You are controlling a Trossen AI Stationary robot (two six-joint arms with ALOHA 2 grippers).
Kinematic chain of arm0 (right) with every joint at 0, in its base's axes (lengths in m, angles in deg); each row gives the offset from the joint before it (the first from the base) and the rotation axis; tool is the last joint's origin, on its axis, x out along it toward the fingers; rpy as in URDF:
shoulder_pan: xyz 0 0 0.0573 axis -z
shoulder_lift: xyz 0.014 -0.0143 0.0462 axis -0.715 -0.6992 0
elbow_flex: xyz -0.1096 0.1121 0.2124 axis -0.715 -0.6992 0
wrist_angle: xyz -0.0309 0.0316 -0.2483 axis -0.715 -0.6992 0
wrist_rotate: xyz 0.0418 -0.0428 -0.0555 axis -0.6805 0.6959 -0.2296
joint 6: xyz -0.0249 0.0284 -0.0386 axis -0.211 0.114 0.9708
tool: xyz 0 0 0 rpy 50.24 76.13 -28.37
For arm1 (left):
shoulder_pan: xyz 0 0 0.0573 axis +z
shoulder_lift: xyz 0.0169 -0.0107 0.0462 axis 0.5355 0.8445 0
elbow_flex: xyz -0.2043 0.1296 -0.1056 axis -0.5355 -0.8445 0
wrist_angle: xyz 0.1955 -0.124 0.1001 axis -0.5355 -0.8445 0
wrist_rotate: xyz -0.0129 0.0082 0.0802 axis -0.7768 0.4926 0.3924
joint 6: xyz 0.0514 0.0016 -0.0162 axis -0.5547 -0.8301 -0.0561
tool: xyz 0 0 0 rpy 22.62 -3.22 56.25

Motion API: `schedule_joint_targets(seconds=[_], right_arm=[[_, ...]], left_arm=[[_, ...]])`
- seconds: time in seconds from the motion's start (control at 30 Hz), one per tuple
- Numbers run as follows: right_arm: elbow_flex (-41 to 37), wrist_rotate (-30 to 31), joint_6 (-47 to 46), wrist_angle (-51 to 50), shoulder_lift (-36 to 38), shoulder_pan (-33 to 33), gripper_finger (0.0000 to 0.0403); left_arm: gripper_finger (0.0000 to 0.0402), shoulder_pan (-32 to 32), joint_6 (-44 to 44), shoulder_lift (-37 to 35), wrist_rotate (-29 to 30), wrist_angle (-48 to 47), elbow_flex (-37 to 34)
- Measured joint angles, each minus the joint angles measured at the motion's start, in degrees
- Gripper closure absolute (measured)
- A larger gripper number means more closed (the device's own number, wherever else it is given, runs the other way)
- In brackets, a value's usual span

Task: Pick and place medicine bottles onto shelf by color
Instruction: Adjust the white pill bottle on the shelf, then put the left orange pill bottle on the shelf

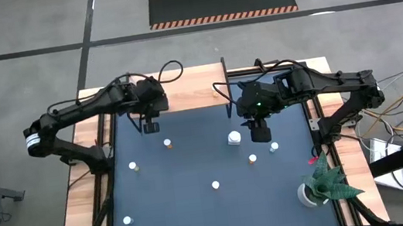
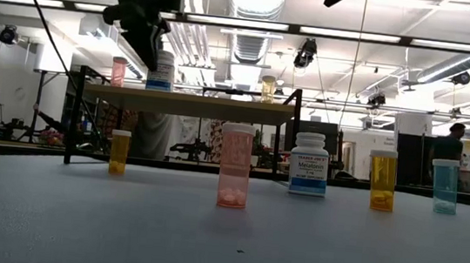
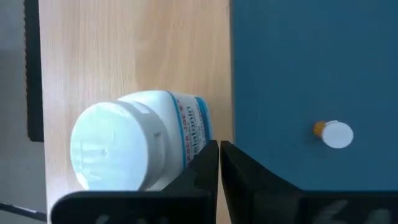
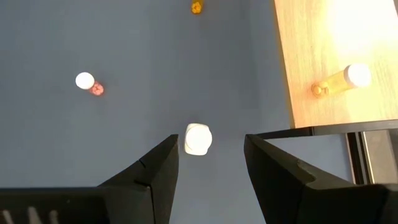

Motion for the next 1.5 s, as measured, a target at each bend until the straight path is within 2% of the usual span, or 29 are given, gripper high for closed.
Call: schedule_joint_targets(seconds=[0.4, 0.87, 0.97, 1.1, 1.2, 1.37, 1.5], right_arm=[[-0.57, 0.00, -0.11, 0.04, 0.00, 0.00, 0.0233], [-2.10, -0.01, -0.01, 0.09, 0.00, -0.01, 0.0234], [-2.10, -0.01, 0.83, 0.25, 0.00, -0.08, 0.0234], [-2.66, -0.06, 2.36, 1.95, 0.07, -0.91, 0.0234], [-4.79, -0.07, 3.59, 5.18, 0.60, -2.60, 0.0234], [-11.74, -0.26, 3.66, 10.59, 2.90, -6.28, 0.0234], [-20.06, -0.09, 2.93, 19.10, 5.41, -8.85, 0.0234]], left_arm=[[0.0402, 0.14, -0.61, -0.07, 2.77, -0.03, -0.31], [0.0402, 0.10, -0.01, -0.07, 2.89, 0.70, -0.30], [0.0402, -0.94, 2.32, -0.07, 2.93, 0.60, 0.99], [0.0402, -4.85, 8.05, -0.74, 2.85, 0.99, 2.87], [0.0402, -10.20, 13.20, -1.82, 2.81, 2.57, 2.84], [0.0402, -22.11, 21.33, -2.18, 2.68, 4.38, 1.95], [0.0402, -30.31, 29.77, -1.84, 2.50, 6.74, -0.05]])
